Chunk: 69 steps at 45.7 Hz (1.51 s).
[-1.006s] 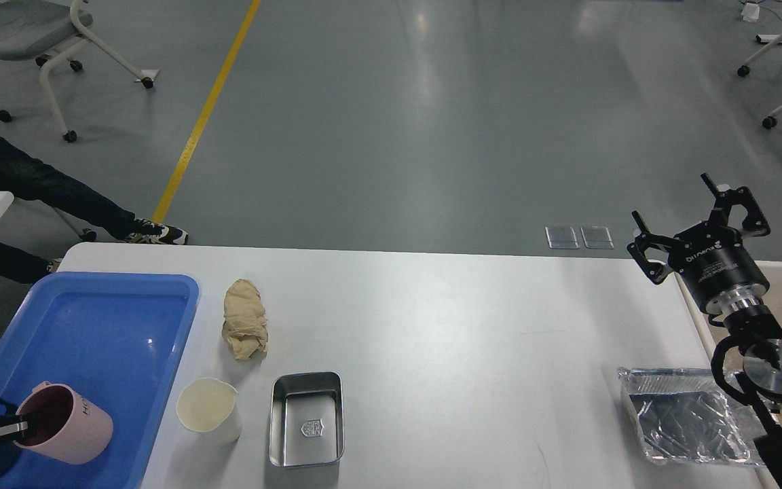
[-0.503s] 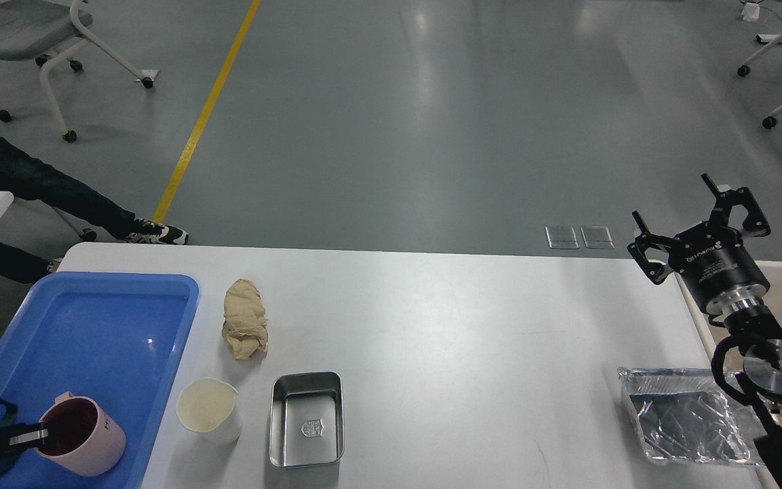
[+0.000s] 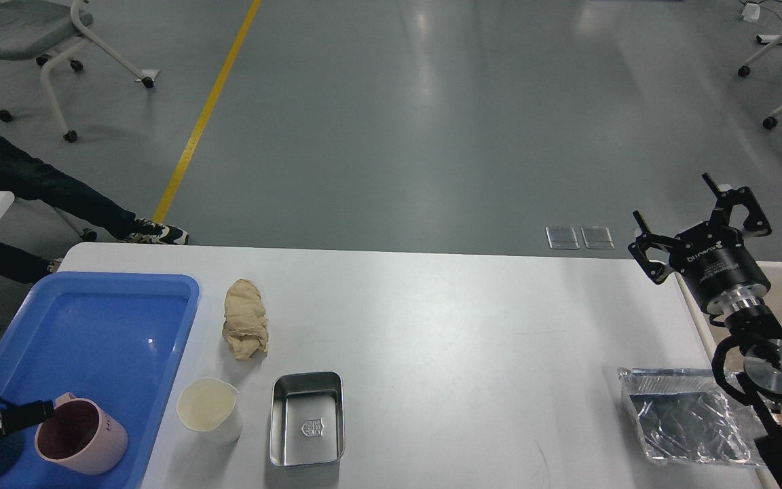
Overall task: Tidy desktop
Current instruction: 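Release the mug and withdraw the left gripper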
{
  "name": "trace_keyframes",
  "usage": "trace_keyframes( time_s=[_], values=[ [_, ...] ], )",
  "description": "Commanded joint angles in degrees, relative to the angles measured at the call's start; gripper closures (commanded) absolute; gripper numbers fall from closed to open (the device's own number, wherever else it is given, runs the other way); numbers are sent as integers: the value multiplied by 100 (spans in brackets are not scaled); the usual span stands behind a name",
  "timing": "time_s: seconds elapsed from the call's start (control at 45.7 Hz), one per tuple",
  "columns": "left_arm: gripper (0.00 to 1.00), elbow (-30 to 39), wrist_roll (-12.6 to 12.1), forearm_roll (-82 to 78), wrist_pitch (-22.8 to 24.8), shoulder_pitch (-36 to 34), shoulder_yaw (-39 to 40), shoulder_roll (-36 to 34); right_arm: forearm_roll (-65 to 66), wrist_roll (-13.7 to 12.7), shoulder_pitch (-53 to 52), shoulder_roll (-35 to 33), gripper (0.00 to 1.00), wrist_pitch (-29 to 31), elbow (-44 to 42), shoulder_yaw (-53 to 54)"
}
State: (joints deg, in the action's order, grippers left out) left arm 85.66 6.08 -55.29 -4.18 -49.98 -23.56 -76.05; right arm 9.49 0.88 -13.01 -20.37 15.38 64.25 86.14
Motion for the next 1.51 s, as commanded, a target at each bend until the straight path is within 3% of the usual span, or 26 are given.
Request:
trace_keyframes(
  time_s=[0.0, 0.197, 0.328, 0.525, 0.765, 1.006, 1.268, 1.487],
  values=[
    [14, 364, 16, 1, 5, -21, 554, -515, 0, 0, -9, 7, 0, 0, 0, -1],
    [14, 408, 34, 176, 5, -12, 1810, -981, 0, 0, 0, -2, 0, 9, 0, -1],
    [14, 513, 25, 704, -22, -21, 2242, -1052, 0, 0, 0, -19, 0, 9, 0, 8],
    [14, 1137, 8, 757, -268, 5, 2313, -1289, 0, 0, 0, -46, 0, 9, 0, 8],
    [14, 1269, 8, 739, -303, 128, 2207, -1307, 0, 0, 0, -19, 0, 9, 0, -1],
    [14, 1173, -45, 757, -154, 120, 2189, -771, 0, 0, 0, -10, 0, 9, 0, -1],
    [14, 707, -318, 660, 242, -12, 2189, 301, 0, 0, 0, -37, 0, 9, 0, -1],
    [14, 716, -300, 660, 374, 23, 2207, 398, 9, 0, 0, -37, 0, 9, 0, -9]
  ],
)
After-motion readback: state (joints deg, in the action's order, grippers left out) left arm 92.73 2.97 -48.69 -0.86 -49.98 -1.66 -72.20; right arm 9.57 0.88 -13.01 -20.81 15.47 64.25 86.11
